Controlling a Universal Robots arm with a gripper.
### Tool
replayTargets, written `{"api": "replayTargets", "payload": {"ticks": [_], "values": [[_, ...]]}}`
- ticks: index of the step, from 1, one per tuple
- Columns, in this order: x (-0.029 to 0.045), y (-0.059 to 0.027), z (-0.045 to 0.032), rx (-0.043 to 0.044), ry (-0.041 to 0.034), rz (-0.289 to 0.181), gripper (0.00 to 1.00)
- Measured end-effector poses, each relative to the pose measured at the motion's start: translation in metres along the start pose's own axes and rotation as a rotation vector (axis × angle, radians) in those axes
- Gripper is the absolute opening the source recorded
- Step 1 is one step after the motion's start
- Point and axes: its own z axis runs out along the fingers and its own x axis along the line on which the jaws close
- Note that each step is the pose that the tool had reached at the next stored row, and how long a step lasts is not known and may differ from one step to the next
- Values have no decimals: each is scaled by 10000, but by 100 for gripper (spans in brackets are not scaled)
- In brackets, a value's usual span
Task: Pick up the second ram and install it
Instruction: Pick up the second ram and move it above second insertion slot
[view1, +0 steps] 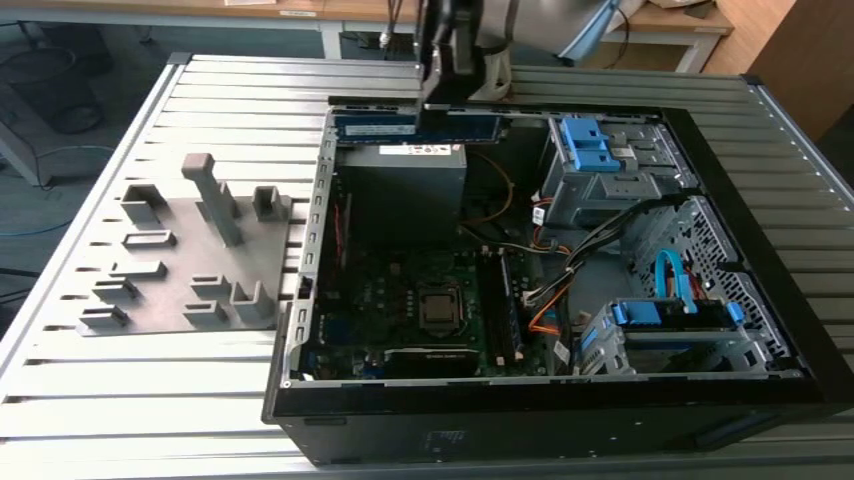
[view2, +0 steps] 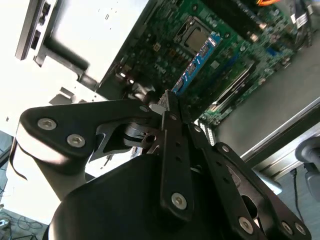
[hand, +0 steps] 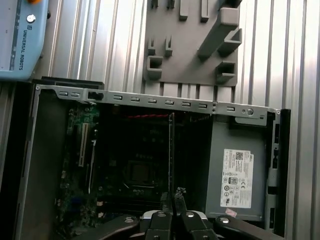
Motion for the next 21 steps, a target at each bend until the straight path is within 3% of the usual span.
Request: {"api": "replayTargets", "payload": {"ticks": [16,19,21], "values": [[53,-689,-29,-131,-16,7,13],[57,-712,-4,-134,-121,49,13],[57,-713,6,-119,-253,126,13]]}}
